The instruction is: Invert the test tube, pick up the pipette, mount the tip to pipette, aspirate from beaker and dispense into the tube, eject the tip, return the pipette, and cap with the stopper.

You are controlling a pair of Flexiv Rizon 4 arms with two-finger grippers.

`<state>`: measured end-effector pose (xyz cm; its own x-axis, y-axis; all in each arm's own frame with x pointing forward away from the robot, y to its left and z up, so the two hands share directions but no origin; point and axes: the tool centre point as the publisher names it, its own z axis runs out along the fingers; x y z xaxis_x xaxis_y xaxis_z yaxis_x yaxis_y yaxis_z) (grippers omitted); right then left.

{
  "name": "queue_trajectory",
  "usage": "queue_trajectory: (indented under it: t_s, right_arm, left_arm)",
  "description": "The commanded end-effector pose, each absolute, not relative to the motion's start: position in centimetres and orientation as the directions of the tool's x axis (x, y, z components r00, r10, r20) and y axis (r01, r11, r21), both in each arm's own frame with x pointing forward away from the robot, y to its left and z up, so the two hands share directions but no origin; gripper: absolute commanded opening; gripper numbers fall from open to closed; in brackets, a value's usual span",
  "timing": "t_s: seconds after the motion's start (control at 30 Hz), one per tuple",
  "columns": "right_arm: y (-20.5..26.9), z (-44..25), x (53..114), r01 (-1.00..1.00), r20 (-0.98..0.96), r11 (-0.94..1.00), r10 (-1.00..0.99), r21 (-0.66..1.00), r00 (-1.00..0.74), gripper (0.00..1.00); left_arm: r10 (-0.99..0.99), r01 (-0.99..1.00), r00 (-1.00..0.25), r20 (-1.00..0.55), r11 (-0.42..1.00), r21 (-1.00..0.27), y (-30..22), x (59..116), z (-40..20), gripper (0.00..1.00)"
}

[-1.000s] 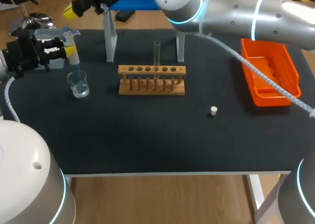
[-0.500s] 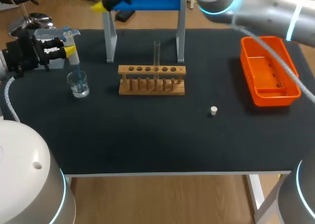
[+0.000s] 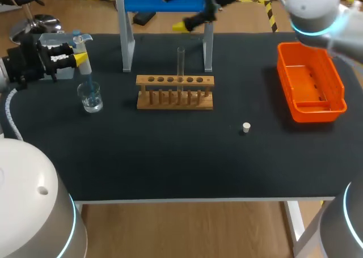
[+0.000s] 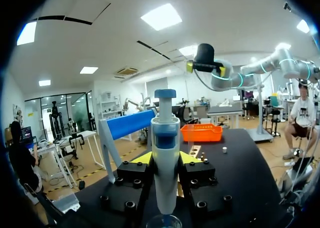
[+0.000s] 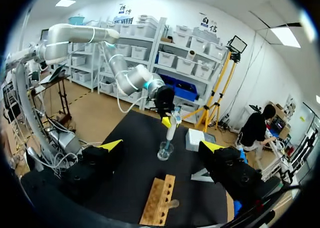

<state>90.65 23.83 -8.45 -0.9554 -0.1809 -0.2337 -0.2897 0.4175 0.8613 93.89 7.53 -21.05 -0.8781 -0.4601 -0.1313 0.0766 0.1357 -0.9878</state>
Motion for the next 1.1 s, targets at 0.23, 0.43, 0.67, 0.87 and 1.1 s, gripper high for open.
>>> queue_trajectory:
  t_s: [0.23,0.43,0.67,0.87,1.1]
  right_arm:
    - [15.9,-12.1,88.8,-0.219,-0.186,0.401,-0.121,0.89,-0.975,1.0]
    - [16.4,-14.3,89.8,-0.202,-0.155,0.39,-0.147,0.898,-0.977,1.0]
    - [17.1,-17.5,91.0,-0.2,-0.142,0.367,-0.18,0.908,-0.973,1.0]
    - [17.6,-19.8,91.5,-0.193,-0.126,0.363,-0.201,0.911,-0.971,1.0]
    - [18.0,-21.6,92.3,-0.168,-0.096,0.384,-0.199,0.908,-0.975,1.0]
  left_arm:
    - [-0.46,0.076,-0.878,-0.131,0.137,-0.988,7.5,93.9,-21.0,0.0]
    - [-0.46,0.076,-0.878,-0.131,0.137,-0.988,7.5,93.9,-21.0,0.0]
    - [-0.46,0.076,-0.878,-0.131,0.137,-0.988,7.5,93.9,-21.0,0.0]
    - [-0.46,0.076,-0.878,-0.131,0.137,-0.988,7.5,93.9,-21.0,0.0]
    - [-0.46,0.076,-0.878,-0.131,0.137,-0.988,7.5,93.9,-21.0,0.0]
